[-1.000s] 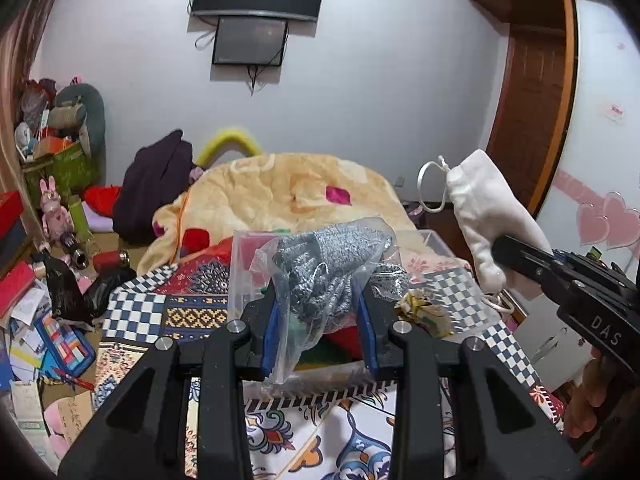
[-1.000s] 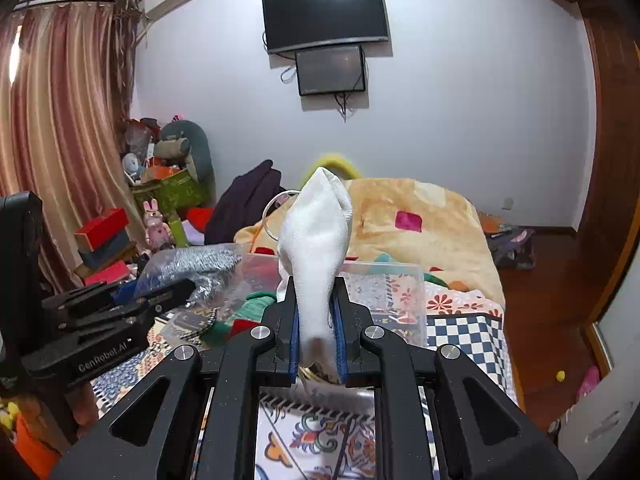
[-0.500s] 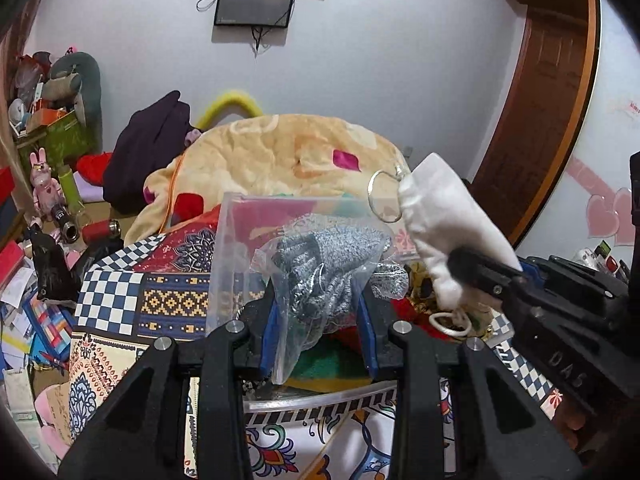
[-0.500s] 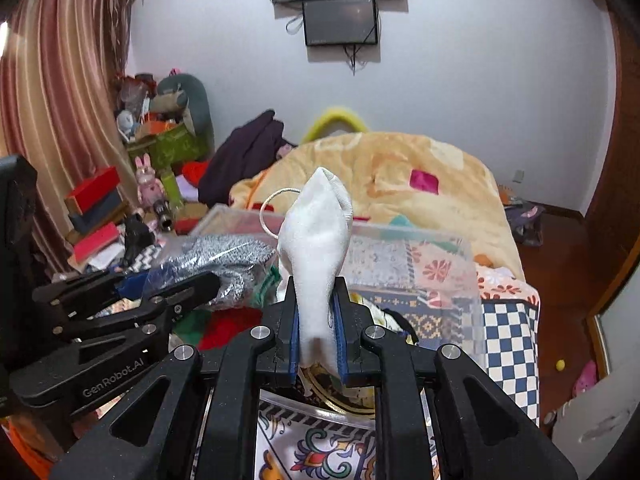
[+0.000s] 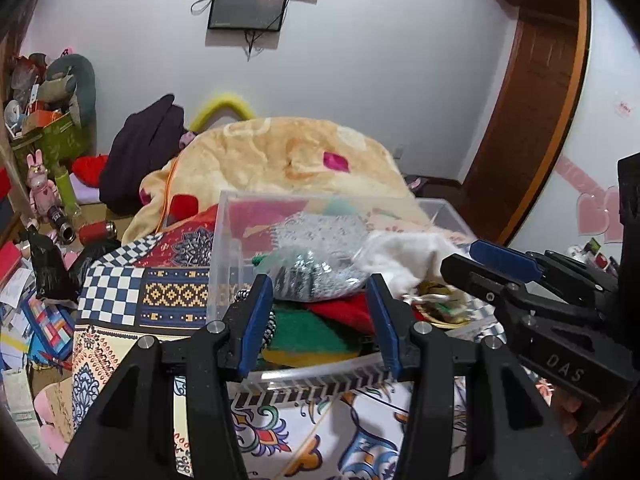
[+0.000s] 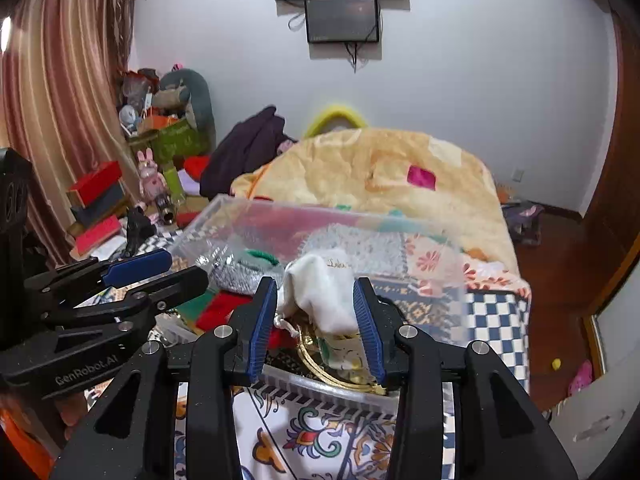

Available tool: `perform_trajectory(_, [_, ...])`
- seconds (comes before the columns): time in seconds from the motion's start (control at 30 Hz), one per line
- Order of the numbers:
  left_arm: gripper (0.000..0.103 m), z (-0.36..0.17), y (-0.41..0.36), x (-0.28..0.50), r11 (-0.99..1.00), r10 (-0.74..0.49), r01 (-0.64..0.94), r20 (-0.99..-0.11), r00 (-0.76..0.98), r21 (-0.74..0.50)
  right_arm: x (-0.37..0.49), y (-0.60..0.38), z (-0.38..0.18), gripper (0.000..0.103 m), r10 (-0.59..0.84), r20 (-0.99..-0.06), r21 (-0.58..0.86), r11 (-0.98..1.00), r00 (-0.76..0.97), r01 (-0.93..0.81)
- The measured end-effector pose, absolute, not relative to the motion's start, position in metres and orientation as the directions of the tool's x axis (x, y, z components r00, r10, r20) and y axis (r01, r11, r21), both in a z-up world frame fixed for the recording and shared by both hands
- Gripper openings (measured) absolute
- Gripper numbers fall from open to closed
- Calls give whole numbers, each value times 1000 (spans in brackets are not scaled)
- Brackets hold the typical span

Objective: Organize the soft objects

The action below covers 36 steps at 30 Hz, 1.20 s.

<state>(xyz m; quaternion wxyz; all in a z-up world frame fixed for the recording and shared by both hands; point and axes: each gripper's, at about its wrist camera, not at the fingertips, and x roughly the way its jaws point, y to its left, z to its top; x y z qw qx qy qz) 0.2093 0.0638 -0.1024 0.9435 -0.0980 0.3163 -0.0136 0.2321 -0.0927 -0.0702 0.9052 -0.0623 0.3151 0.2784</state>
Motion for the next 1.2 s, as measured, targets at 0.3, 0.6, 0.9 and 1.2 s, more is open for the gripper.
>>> perform_trajectory(0.3, [48, -53, 55, 162, 979, -127, 31, -486, 865, -201, 199, -115, -29, 37, 497, -498, 55, 836, 710, -546])
perform_trajectory(0.6, [66, 5, 37, 99, 992, -82, 46, -320, 944, -118, 160, -142, 10, 37, 550, -353, 80, 824, 757, -561])
perform_trajectory(0.9, [91, 23, 24, 70, 998, -43, 29, -245, 969, -62, 138, -159, 28, 60, 568, -250, 101, 821, 784, -562])
perform_trajectory(1.2, [101, 23, 25, 58, 997, -31, 14, -226, 974, -76, 128, -156, 20, 75, 545, -243, 68, 835, 802, -547])
